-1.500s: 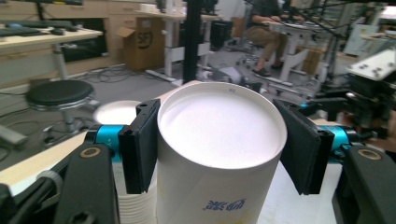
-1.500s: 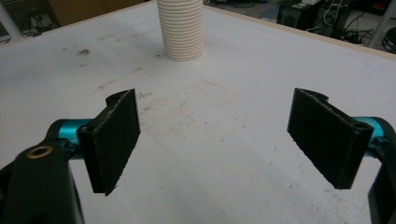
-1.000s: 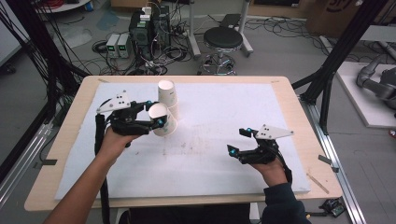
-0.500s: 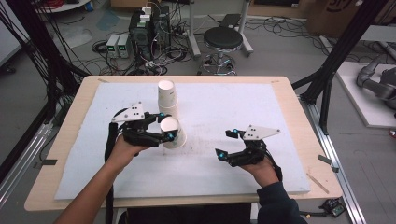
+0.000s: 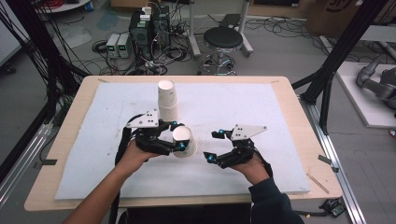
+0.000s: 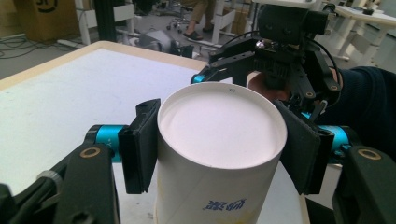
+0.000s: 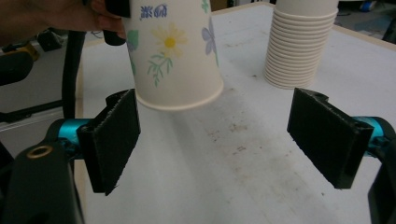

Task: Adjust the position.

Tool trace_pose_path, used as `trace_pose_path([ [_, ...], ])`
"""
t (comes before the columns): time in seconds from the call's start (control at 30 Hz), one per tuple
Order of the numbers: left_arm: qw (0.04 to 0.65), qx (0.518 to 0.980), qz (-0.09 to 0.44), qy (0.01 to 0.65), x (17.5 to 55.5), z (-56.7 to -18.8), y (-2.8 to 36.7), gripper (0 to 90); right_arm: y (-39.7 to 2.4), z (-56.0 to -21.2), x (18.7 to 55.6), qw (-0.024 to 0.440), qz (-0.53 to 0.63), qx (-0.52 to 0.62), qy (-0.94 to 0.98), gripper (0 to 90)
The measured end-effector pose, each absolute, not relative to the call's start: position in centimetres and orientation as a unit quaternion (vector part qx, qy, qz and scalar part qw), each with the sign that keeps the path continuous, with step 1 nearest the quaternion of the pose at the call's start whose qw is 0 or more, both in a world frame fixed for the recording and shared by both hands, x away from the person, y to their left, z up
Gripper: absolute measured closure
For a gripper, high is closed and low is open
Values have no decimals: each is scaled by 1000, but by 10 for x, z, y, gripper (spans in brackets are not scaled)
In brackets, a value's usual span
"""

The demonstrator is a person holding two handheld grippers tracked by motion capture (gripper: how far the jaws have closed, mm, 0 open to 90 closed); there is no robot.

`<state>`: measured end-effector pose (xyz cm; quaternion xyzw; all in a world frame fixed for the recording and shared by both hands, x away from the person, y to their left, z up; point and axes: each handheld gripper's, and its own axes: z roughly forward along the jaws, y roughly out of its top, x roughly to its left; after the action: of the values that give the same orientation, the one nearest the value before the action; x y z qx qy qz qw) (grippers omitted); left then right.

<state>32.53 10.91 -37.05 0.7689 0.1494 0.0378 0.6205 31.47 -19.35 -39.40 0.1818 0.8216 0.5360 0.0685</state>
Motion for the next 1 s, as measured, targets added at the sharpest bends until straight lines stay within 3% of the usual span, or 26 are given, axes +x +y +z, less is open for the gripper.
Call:
trace_pose_path([
  [0.93,640,758,-14,122,323,-375,74,359,-178,-406,311,39,544,147,825,176],
  [1.0,644,755,-14,123,323,-375,74,359,-178,-407,311,33,554,140,820,244],
])
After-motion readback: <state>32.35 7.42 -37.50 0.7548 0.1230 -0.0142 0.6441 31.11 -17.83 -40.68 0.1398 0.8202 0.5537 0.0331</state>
